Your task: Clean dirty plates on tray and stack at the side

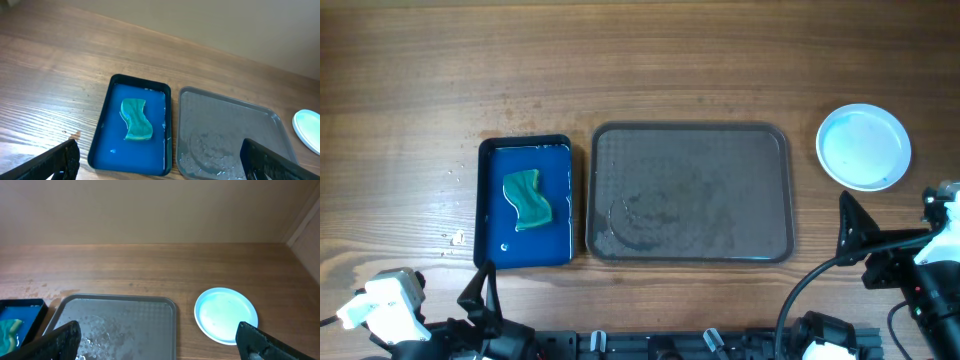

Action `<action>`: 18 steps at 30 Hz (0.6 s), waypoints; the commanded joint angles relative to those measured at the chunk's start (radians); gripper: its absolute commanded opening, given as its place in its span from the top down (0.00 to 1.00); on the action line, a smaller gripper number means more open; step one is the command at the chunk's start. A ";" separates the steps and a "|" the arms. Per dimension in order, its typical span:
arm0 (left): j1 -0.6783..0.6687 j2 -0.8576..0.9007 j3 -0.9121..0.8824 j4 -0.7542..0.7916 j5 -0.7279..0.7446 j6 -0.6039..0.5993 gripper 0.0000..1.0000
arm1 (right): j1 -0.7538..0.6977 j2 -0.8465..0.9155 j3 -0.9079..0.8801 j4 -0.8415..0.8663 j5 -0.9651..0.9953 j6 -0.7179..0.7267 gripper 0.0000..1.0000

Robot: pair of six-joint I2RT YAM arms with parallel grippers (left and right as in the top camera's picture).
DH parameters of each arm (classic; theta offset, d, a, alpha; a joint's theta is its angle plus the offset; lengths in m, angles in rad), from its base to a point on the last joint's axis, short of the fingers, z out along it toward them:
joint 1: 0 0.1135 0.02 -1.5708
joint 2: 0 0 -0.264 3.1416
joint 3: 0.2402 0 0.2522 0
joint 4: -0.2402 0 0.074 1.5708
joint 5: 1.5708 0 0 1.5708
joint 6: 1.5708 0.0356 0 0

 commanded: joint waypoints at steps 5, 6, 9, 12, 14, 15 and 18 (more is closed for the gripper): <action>-0.005 -0.003 0.005 0.000 -0.016 -0.013 0.00 | 0.002 0.004 -0.007 0.000 0.010 -0.012 0.00; -0.004 -0.003 0.005 0.004 -0.008 -0.013 0.00 | 0.002 0.004 -0.007 0.000 0.010 -0.012 0.00; -0.004 -0.003 0.005 0.092 0.024 -0.012 0.00 | 0.002 0.004 -0.007 0.000 0.010 -0.012 0.00; 0.036 -0.003 0.004 0.201 0.019 -0.005 0.00 | 0.002 0.004 -0.006 0.000 0.010 -0.012 0.00; 0.087 -0.004 0.004 0.295 0.017 -0.005 0.00 | 0.002 0.004 -0.007 0.000 0.010 -0.012 0.00; 0.110 -0.004 0.004 0.332 0.017 -0.005 0.00 | 0.002 0.004 -0.007 0.000 0.010 -0.012 0.00; 0.167 -0.008 0.003 0.413 0.039 -0.005 0.00 | 0.002 0.004 -0.007 0.000 0.010 -0.012 0.00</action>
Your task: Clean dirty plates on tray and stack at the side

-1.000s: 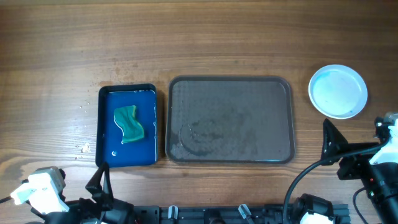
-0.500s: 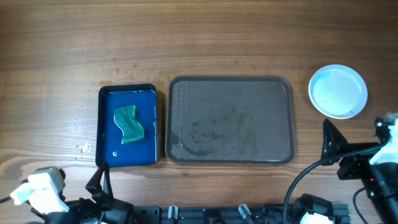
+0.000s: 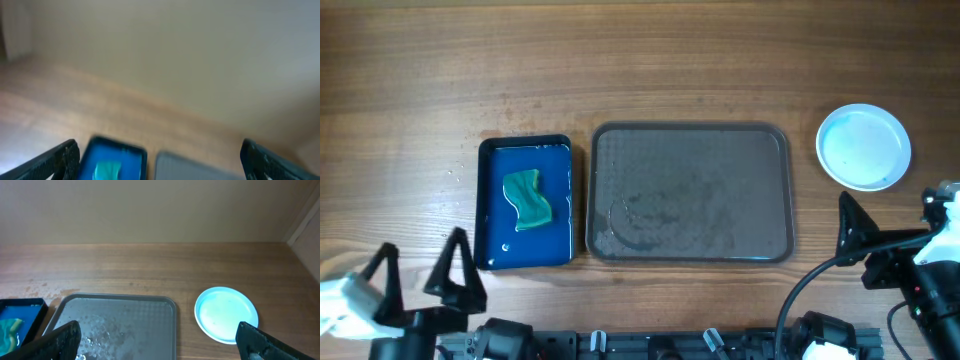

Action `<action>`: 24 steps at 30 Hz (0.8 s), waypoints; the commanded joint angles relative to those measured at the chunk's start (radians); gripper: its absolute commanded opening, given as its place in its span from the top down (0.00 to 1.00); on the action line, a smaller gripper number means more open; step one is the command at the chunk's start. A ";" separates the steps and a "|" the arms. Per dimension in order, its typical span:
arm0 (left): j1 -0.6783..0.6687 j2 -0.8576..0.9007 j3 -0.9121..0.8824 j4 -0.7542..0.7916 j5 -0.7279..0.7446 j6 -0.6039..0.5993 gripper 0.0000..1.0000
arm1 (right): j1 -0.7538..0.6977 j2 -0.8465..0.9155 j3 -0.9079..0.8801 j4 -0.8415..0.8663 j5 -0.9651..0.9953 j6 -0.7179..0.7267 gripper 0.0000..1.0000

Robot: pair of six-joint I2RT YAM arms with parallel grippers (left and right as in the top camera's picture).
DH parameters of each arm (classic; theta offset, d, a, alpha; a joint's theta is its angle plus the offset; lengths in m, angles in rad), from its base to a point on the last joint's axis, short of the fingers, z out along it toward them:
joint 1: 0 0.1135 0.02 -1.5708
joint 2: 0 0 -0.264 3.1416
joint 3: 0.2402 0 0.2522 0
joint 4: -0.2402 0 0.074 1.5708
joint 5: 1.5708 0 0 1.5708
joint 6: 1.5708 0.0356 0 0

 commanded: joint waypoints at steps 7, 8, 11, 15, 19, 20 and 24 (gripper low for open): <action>0.174 -0.171 -0.235 0.363 0.145 -0.002 0.00 | 0.002 0.004 -0.005 0.002 0.010 -0.012 0.00; 0.185 -0.199 -0.277 0.401 0.164 -0.002 0.00 | 0.002 0.004 -0.005 0.002 0.010 -0.012 0.00; 0.233 -0.280 -0.424 0.520 0.237 -0.003 0.00 | 0.002 0.004 -0.005 0.002 0.010 -0.012 0.00; 0.279 -0.304 -0.578 0.657 0.314 -0.003 0.00 | 0.002 0.004 -0.005 0.002 0.010 -0.012 0.00; 0.302 -0.305 -0.741 0.846 0.378 -0.011 0.00 | 0.002 0.004 -0.005 0.002 0.010 -0.012 0.00; 0.302 -0.305 -0.780 0.894 0.385 -0.011 0.00 | 0.002 0.004 -0.005 0.002 0.010 -0.012 0.00; 0.302 -0.306 -0.950 1.096 0.387 -0.058 0.00 | 0.002 0.004 -0.005 0.002 0.010 -0.012 0.00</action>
